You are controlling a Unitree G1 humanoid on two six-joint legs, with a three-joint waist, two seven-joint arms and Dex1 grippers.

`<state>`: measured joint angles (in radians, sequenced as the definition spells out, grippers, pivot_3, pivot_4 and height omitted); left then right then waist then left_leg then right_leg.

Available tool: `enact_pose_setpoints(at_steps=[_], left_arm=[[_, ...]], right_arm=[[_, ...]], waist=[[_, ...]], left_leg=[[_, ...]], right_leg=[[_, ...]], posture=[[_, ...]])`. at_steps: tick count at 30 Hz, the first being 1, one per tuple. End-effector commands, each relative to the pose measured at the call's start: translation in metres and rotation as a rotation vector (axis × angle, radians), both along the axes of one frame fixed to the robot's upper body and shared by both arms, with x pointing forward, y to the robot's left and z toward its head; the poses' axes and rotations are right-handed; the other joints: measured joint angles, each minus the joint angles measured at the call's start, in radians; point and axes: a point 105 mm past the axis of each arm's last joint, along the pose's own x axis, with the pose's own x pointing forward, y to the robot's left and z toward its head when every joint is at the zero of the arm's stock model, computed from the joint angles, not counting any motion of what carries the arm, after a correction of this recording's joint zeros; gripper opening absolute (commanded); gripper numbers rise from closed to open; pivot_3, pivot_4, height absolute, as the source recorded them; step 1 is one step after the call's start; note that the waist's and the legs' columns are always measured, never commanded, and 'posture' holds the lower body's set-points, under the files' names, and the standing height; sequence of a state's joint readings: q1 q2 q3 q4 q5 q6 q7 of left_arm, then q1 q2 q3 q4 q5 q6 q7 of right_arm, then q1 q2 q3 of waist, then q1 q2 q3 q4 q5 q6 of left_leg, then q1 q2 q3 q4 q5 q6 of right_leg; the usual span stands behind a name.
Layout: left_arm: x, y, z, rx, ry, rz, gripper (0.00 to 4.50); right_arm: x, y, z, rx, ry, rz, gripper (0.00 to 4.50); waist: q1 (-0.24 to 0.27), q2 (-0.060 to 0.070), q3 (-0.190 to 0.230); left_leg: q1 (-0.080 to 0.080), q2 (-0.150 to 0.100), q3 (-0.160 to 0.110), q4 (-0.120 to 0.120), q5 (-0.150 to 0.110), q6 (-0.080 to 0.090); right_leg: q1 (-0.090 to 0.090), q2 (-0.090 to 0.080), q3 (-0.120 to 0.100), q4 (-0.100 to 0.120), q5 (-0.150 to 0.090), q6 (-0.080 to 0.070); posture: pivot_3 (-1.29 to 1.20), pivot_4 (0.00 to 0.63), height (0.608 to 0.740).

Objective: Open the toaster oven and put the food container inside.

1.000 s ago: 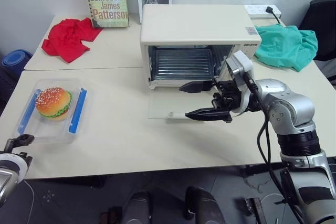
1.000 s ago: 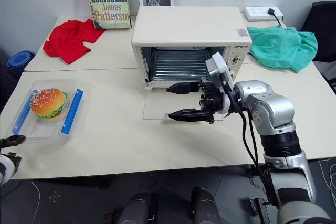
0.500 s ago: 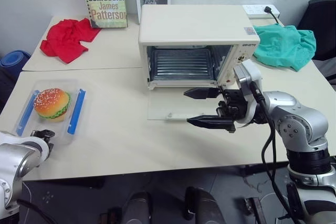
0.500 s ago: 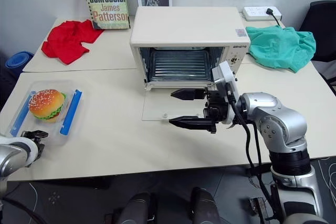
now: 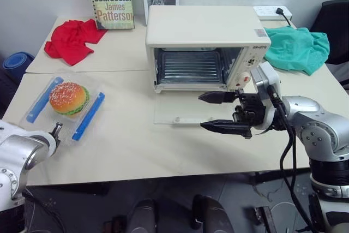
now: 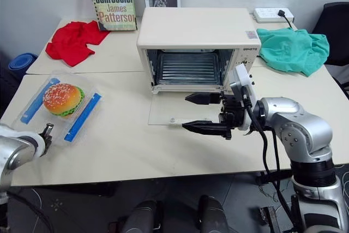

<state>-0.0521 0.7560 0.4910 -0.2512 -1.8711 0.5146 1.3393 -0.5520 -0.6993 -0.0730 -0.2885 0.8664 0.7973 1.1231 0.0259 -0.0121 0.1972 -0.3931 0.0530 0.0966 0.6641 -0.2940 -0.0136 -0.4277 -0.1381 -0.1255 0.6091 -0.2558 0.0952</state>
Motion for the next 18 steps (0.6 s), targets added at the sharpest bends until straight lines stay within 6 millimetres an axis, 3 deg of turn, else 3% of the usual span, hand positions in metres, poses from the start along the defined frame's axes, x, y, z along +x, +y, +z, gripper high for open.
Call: enact_pose_setpoints(at_steps=[1, 8, 12, 18], left_arm=[[0.004, 0.009, 0.008, 0.066, -0.037, -0.054, 0.17], [0.027, 0.011, 0.041, 0.393, -0.137, -0.494, 0.17], [0.032, 0.005, 0.047, 0.384, -0.217, -0.648, 0.17], [0.026, -0.065, 0.068, 0.300, -0.319, -1.125, 0.17]], right_arm=[[-0.012, -0.011, 0.011, 0.023, -0.010, 0.010, 4.50], [-0.013, -0.031, 0.005, 0.002, -0.030, -0.124, 4.50], [-0.017, -0.042, -0.001, -0.017, -0.016, -0.167, 4.50], [-0.020, -0.058, -0.003, -0.029, -0.011, -0.258, 4.50]], waist=[[0.000, 0.000, 0.000], [-0.002, -0.001, 0.000], [-0.002, 0.000, 0.001], [-0.003, -0.002, 0.001]], left_leg=[[0.000, 0.000, 0.000, 0.000, -0.001, 0.000], [-0.001, 0.006, 0.004, 0.000, -0.004, -0.002], [0.001, 0.009, 0.008, -0.002, -0.007, -0.004], [-0.003, 0.012, 0.013, -0.002, -0.008, -0.008]], right_leg=[[0.000, 0.000, 0.000, -0.001, 0.000, 0.000], [-0.002, 0.008, 0.001, -0.004, -0.001, -0.002], [-0.003, 0.009, 0.002, -0.005, -0.002, -0.003], [-0.010, 0.011, 0.004, -0.005, -0.002, -0.004]], posture=[[0.00, 0.150, 0.740], [0.00, 0.150, 0.740], [0.00, 0.150, 0.740], [0.00, 0.150, 0.740]])
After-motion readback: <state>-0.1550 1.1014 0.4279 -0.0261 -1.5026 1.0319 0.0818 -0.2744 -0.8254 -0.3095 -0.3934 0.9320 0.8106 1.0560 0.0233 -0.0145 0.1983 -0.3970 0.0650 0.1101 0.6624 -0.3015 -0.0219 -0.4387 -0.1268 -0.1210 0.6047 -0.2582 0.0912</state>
